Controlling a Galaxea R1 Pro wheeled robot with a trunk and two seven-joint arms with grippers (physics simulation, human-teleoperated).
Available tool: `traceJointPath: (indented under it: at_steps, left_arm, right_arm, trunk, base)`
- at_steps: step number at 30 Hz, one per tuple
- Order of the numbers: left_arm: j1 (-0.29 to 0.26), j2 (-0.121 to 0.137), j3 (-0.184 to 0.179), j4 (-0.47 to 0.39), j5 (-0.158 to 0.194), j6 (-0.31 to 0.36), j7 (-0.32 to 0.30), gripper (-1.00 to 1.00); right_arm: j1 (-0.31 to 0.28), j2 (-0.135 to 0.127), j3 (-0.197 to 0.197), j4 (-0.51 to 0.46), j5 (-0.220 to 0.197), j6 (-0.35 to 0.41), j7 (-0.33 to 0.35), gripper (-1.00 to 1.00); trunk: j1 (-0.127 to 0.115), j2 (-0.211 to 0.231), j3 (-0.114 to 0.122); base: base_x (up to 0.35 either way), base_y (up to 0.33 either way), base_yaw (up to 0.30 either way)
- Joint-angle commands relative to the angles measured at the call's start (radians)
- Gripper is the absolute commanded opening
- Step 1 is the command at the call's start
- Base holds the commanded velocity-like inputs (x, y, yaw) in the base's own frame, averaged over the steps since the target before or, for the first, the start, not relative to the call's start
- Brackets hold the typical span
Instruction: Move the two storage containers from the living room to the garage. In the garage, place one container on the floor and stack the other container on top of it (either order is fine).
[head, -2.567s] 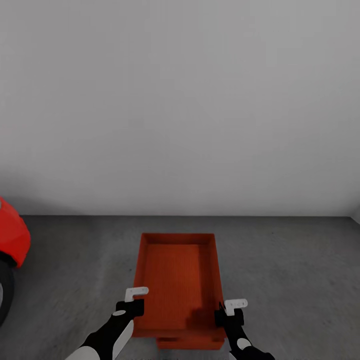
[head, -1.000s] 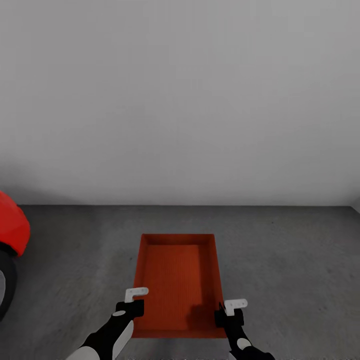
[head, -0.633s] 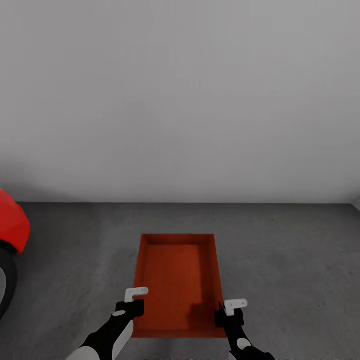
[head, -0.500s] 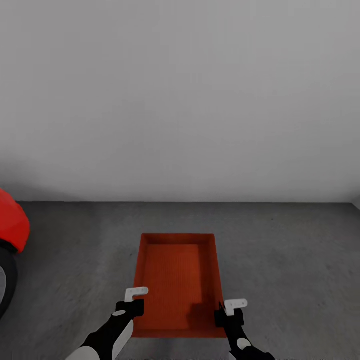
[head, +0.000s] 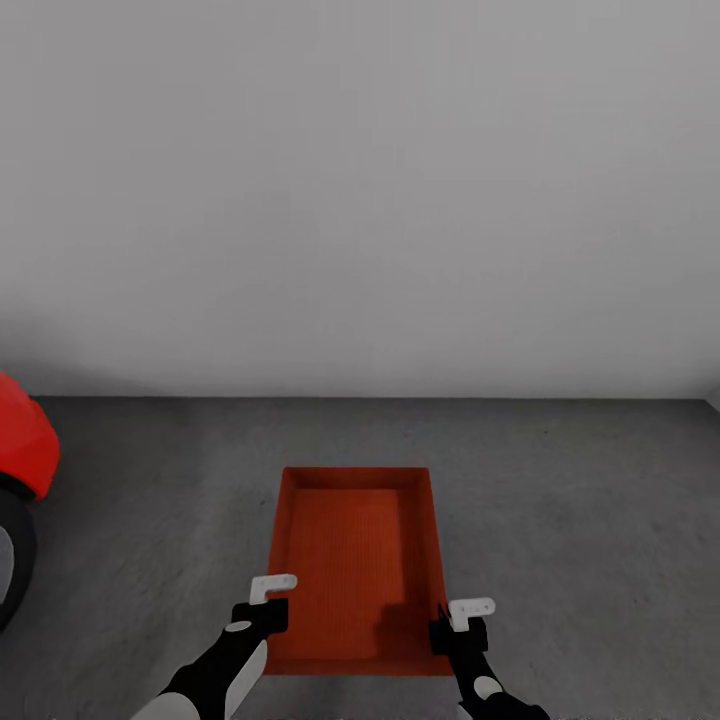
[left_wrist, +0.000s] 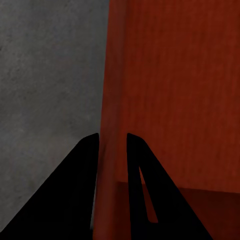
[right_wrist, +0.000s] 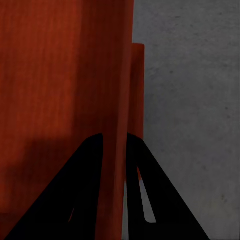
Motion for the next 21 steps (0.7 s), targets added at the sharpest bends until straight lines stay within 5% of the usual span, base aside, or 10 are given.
traceJointPath:
  at_steps: [1, 11, 21]
  left_arm:
    - [0.0, 0.004, -0.009, 0.016, 0.009, 0.006, 0.016, -1.0]
    - [0.0, 0.004, -0.009, 0.015, 0.011, 0.006, 0.016, -1.0]
    - [0.0, 0.004, -0.009, 0.016, 0.007, 0.006, 0.016, -1.0]
  right_arm:
    - [-0.001, -0.009, -0.015, -0.001, -0.011, -0.065, -0.058, -1.0]
    - [-0.001, -0.009, -0.015, -0.001, -0.011, -0.065, -0.058, -1.0]
    - [-0.001, -0.009, -0.015, -0.001, -0.011, -0.065, -0.058, -1.0]
  trunk:
    - [0.0, -0.001, -0.003]
    - [0.0, -0.001, -0.013]
    - [0.0, -0.001, -0.013]
  base:
    - [0.0, 0.0, 0.0]
    - [0.043, 0.0, 0.0]
    - [0.296, 0.0, 0.0]
